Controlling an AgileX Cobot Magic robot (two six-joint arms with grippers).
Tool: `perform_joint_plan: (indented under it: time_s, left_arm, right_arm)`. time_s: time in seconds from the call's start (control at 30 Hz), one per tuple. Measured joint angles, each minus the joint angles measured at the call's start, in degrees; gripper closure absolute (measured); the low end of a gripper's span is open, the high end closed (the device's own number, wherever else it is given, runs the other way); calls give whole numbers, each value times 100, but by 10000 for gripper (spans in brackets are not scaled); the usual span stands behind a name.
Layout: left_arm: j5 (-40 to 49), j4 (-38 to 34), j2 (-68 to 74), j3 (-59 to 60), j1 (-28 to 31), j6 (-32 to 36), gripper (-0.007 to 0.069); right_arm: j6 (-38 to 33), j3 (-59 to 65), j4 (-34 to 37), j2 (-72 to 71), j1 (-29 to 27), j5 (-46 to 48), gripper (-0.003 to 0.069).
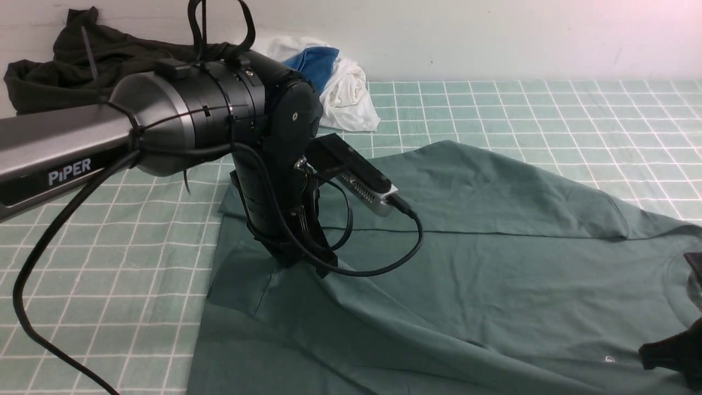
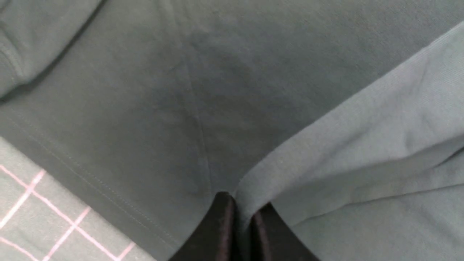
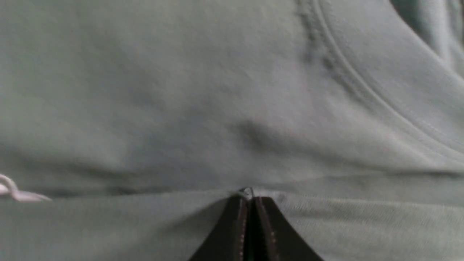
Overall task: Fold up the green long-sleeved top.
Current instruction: Use the left arm to drag and place the cuff at the centered position on the left edge of the fabric
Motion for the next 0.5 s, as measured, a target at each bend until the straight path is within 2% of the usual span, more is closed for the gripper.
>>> perform_joint_plan:
  time_s: [0.2, 0.37, 0.5]
  left_arm:
    - [92, 33, 0, -378, 0, 1, 605]
    - [-146, 125, 65, -446, 0, 6, 594]
    - [-275, 219, 289, -446, 13, -1, 517]
  right_arm:
    - [613, -50, -645, -589, 0, 463, 662]
    - [774, -57, -740, -668, 0, 448, 657]
    - [794, -57, -758, -668, 0, 424, 582]
